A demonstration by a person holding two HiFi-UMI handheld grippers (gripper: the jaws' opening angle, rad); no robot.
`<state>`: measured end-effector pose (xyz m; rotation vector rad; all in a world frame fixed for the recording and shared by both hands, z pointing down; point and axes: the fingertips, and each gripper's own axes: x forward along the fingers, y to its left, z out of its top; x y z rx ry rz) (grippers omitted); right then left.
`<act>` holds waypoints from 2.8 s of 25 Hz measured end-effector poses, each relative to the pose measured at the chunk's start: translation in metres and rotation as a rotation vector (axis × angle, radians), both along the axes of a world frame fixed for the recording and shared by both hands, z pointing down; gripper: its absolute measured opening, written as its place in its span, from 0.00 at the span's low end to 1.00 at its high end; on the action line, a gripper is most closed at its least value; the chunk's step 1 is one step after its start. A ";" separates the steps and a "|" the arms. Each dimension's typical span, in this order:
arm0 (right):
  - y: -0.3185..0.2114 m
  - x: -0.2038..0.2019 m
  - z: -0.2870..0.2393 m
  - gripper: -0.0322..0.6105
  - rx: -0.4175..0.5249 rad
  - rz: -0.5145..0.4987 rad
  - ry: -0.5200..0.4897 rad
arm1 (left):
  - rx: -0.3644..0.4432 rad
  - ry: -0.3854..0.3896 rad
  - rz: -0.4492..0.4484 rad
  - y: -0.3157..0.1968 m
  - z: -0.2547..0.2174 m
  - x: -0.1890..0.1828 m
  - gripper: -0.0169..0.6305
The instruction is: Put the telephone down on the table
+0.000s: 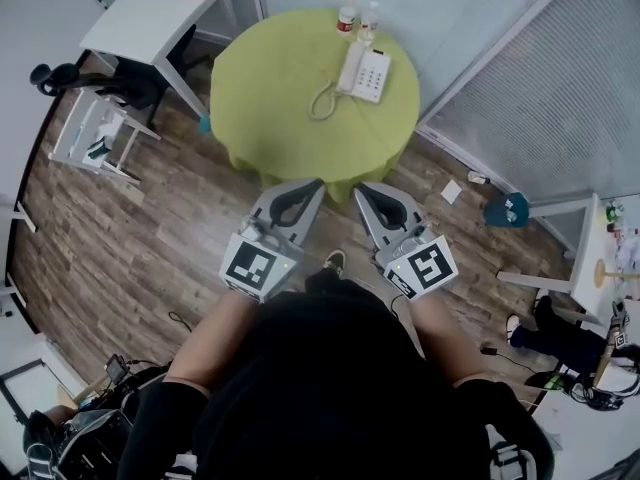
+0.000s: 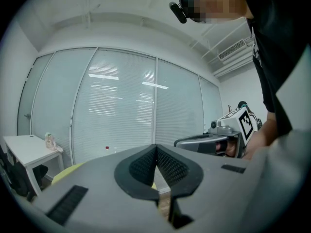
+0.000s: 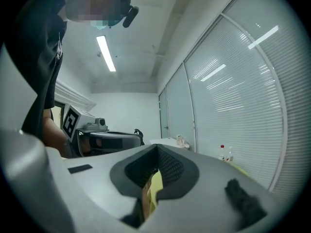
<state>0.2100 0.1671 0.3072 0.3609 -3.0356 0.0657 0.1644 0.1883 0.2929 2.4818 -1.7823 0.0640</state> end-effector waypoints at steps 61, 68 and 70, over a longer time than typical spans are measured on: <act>-0.180 -0.196 0.030 0.08 -0.036 0.318 0.084 | -0.021 0.053 0.303 -0.196 0.022 -0.200 0.05; -0.187 -0.205 0.034 0.08 -0.039 0.365 0.088 | -0.011 0.062 0.329 -0.204 0.022 -0.210 0.05; -0.191 -0.208 0.035 0.08 -0.038 0.365 0.088 | -0.013 0.063 0.332 -0.209 0.024 -0.212 0.05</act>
